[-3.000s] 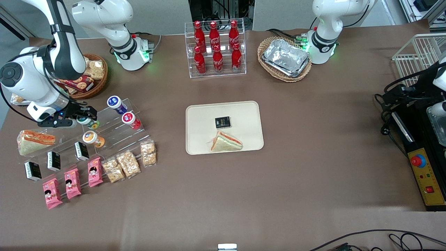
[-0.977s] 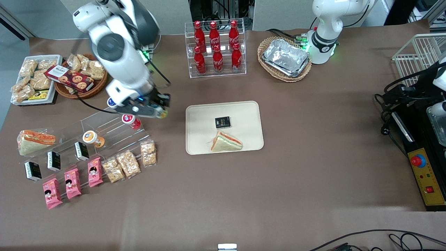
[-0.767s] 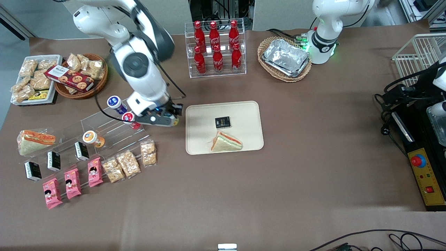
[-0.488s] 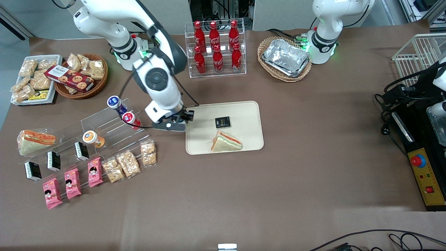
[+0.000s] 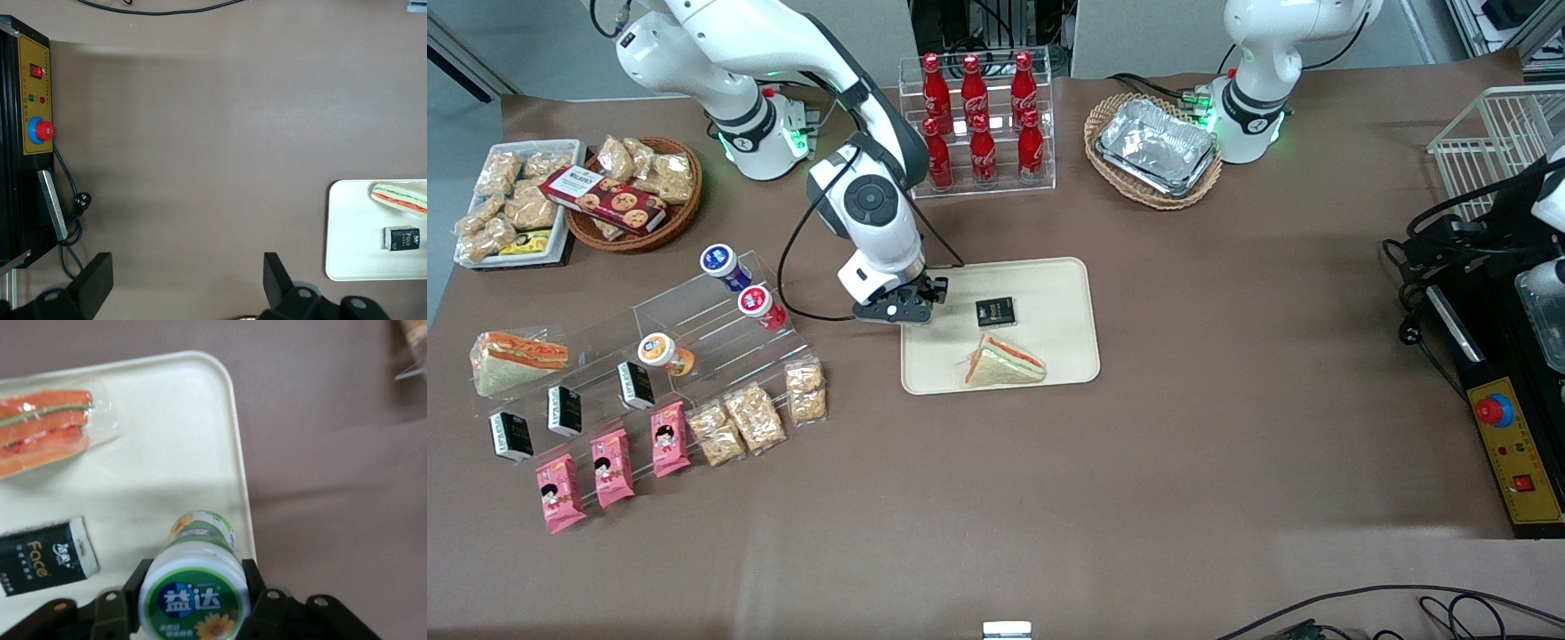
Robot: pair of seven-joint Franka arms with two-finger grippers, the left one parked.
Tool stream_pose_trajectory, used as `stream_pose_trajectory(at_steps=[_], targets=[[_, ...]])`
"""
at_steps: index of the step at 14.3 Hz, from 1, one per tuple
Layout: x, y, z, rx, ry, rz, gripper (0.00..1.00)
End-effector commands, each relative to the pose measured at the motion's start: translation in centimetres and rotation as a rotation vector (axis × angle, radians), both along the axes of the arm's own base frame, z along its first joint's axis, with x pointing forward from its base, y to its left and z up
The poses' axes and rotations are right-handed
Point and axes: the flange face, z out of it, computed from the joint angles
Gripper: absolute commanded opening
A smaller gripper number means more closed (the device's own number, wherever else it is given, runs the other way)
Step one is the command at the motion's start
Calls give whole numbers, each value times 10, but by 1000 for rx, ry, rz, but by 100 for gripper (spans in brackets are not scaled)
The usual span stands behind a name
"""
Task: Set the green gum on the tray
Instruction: 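Lower the canister onto the tray beside the black box and open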
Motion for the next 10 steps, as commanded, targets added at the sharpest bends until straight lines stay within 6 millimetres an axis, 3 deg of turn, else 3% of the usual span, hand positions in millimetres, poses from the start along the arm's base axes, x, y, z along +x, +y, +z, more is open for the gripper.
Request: stream_pose_trajectory(at_steps=[1,6,7,9,10], targets=[[-12,3,-23,7,-8,-18,43],[-21,7,-37,7,-14,-18,46],[-20,7,-39,10,-19,-32,51],[-20,7,-42,9,-19,-34,94],[-20,7,-42,8,-18,-34,100]])
